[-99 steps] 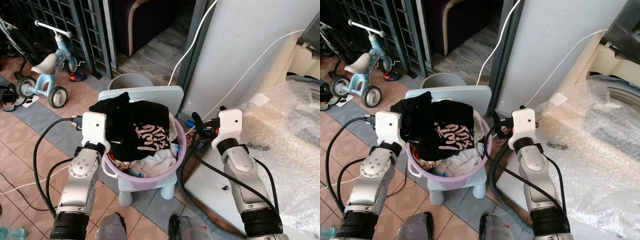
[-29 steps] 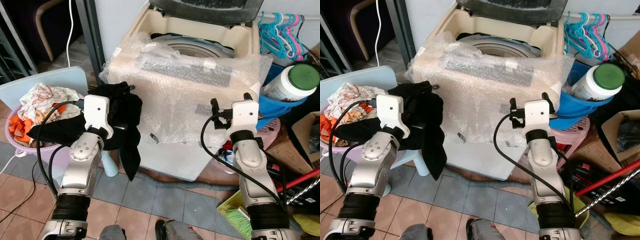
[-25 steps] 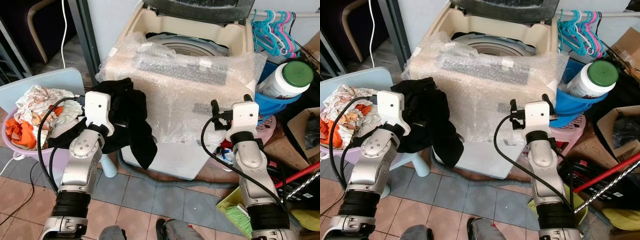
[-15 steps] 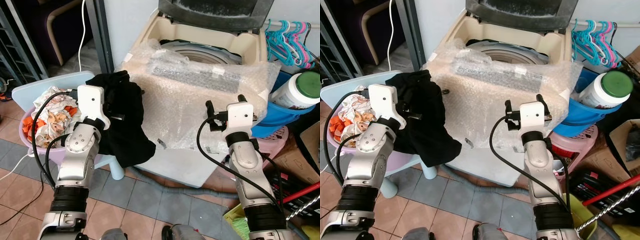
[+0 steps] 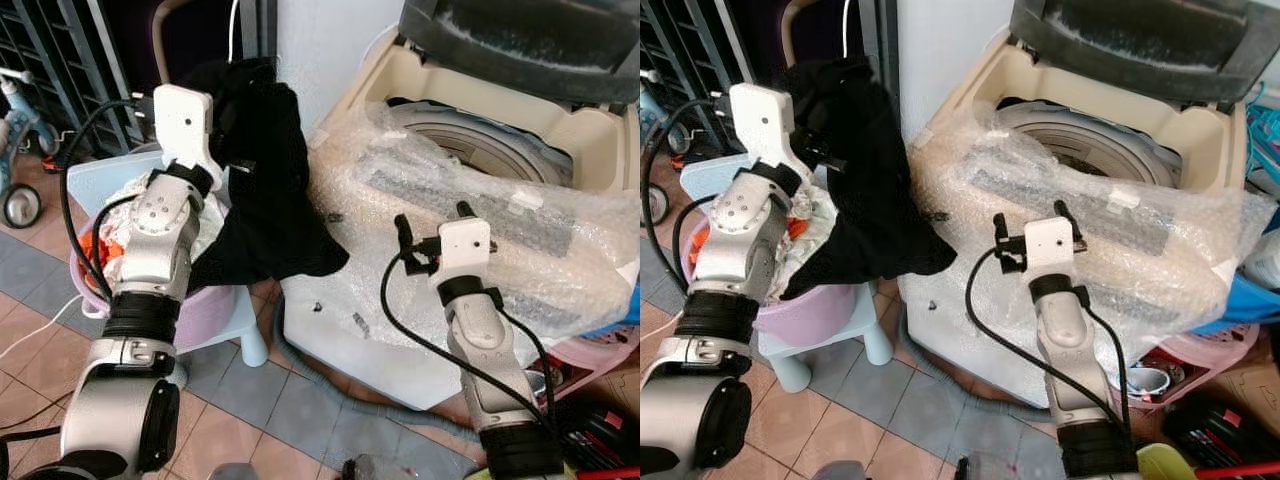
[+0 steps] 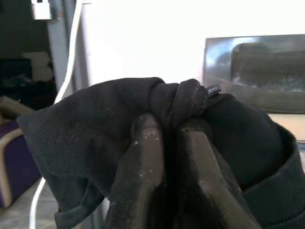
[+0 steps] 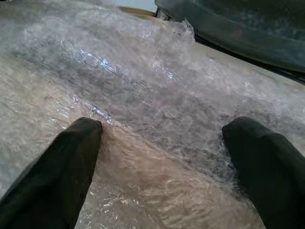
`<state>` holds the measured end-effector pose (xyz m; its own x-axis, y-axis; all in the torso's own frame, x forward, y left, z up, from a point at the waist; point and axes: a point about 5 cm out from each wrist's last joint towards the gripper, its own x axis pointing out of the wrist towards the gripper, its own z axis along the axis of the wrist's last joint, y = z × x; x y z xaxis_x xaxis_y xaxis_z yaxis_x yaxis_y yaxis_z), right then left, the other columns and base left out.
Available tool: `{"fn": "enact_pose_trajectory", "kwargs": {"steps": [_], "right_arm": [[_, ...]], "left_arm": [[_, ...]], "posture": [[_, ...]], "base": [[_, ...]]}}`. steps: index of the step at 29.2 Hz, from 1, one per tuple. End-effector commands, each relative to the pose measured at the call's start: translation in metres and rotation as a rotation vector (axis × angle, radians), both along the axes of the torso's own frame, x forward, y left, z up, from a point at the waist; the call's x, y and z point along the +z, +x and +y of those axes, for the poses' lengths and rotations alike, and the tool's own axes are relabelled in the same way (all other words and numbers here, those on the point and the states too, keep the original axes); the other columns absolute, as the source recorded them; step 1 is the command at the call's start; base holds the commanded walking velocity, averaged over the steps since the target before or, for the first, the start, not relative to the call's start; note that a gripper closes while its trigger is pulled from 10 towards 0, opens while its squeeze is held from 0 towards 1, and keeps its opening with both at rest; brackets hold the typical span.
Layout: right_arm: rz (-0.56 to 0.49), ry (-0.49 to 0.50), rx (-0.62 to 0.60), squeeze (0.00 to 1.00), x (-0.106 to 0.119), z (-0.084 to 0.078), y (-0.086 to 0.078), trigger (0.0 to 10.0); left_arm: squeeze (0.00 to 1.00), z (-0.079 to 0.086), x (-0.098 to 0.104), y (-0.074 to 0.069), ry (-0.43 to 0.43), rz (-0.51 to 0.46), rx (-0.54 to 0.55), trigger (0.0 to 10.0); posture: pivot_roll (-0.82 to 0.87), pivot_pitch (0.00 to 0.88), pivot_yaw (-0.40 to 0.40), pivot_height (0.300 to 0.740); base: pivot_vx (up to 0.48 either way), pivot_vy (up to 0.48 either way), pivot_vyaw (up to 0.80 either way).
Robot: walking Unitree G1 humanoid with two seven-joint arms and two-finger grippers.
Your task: Clothes washing
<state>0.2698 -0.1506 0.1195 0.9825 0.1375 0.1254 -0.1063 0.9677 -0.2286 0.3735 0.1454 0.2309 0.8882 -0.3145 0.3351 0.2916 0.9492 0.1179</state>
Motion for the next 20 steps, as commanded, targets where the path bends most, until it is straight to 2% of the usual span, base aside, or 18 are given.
{"fn": "enact_pose_trajectory", "kwargs": {"steps": [1, 5, 8, 14, 17, 20], "right_arm": [[0.041, -0.010, -0.042, 0.00, -0.007, -0.011, -0.005, 10.0], [0.052, -0.015, -0.028, 0.00, -0.010, -0.007, -0.010, 10.0], [0.045, -0.020, -0.026, 0.00, -0.007, -0.006, -0.007, 10.0], [0.038, -0.024, -0.031, 0.00, -0.003, -0.009, -0.004, 10.0], [0.044, -0.024, -0.030, 0.00, -0.004, -0.009, -0.004, 10.0], [0.050, -0.022, -0.027, 0.00, -0.003, -0.008, -0.005, 10.0]], "left_arm": [[0.00, -0.032, 0.023, -0.001, 0.026, -0.089, -0.121, 10.0], [0.00, -0.044, 0.031, 0.000, 0.029, -0.107, -0.152, 10.0], [0.00, -0.050, 0.025, -0.002, 0.036, -0.087, -0.150, 10.0], [0.00, -0.049, 0.010, -0.004, 0.034, -0.041, -0.133, 10.0], [0.00, -0.048, 0.009, -0.004, 0.037, -0.043, -0.143, 10.0], [0.00, -0.047, 0.015, -0.003, 0.015, -0.054, -0.161, 10.0]], "posture": [[0.01, 0.069, -0.042, 0.740], [0.01, 0.068, -0.042, 0.740], [0.01, 0.067, -0.041, 0.740], [0.01, 0.066, -0.048, 0.740], [0.02, 0.066, -0.049, 0.740], [0.01, 0.065, -0.049, 0.740]], "base": [[0.401, 0.000, -0.56], [0.180, 0.000, -0.20], [0.000, 0.000, 0.00], [0.000, 0.000, 0.00], [0.000, 0.000, 0.00], [0.000, 0.000, -0.67]]}}
